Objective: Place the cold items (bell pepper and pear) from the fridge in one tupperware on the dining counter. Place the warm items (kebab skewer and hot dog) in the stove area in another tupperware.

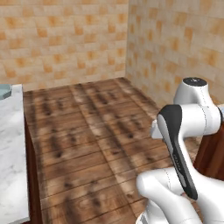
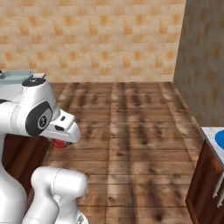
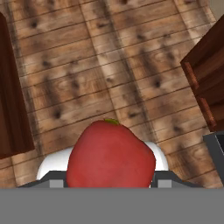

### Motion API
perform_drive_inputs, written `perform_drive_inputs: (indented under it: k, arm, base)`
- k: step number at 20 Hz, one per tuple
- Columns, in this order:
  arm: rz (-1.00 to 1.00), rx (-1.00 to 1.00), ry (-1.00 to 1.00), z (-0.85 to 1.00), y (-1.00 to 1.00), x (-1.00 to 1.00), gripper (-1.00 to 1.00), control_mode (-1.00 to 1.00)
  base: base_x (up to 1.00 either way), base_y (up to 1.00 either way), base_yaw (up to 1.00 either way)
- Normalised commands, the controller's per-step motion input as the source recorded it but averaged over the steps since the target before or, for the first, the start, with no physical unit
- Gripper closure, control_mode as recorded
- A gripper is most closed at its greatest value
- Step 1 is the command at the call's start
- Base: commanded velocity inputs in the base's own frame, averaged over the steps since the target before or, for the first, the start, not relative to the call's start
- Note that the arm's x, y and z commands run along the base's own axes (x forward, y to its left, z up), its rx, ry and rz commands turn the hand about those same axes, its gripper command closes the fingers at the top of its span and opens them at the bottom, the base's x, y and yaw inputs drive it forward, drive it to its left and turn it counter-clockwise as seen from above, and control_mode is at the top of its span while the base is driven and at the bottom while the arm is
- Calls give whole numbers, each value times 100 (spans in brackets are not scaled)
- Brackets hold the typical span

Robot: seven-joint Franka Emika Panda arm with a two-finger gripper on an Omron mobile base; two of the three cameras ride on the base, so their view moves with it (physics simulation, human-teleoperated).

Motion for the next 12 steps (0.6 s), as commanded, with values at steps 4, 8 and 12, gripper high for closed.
perform_drive_inputs:
  k: [4, 8, 12]
  arm:
    - [0, 0, 0, 0, 0, 0, 100, 100]
    - [0, 0, 0, 0, 0, 0, 100, 100]
    - [0, 0, 0, 0, 0, 0, 100, 100]
  base:
    - [100, 4, 0]
    - [100, -18, 5]
    - [100, -4, 12]
